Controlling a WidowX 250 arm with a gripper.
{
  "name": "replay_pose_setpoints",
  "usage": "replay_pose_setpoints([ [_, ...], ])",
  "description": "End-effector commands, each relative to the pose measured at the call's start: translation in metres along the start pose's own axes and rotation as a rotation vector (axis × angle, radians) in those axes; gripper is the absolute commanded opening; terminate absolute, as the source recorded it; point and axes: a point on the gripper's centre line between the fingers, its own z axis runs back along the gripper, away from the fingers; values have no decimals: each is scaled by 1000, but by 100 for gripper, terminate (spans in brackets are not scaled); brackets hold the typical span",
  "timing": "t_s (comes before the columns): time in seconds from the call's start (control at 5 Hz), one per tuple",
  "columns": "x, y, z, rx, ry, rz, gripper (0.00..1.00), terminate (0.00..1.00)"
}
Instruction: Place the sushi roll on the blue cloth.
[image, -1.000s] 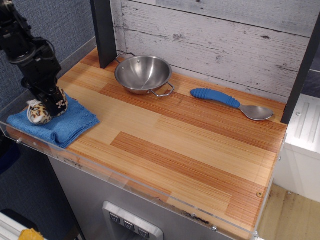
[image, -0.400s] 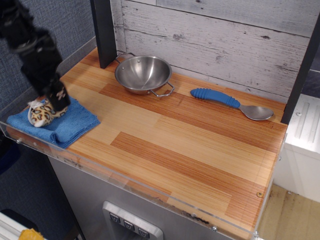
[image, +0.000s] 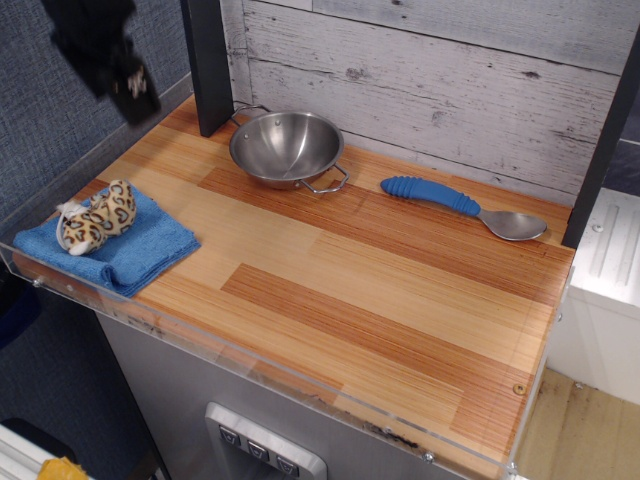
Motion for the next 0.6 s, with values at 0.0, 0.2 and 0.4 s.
replay_pose_setpoints([
  [0.0,16,-6,52,72,-96,-37,100,0],
  [0.2,16,-6,52,72,-96,-37,100,0],
  [0.4,16,-6,52,72,-96,-37,100,100],
])
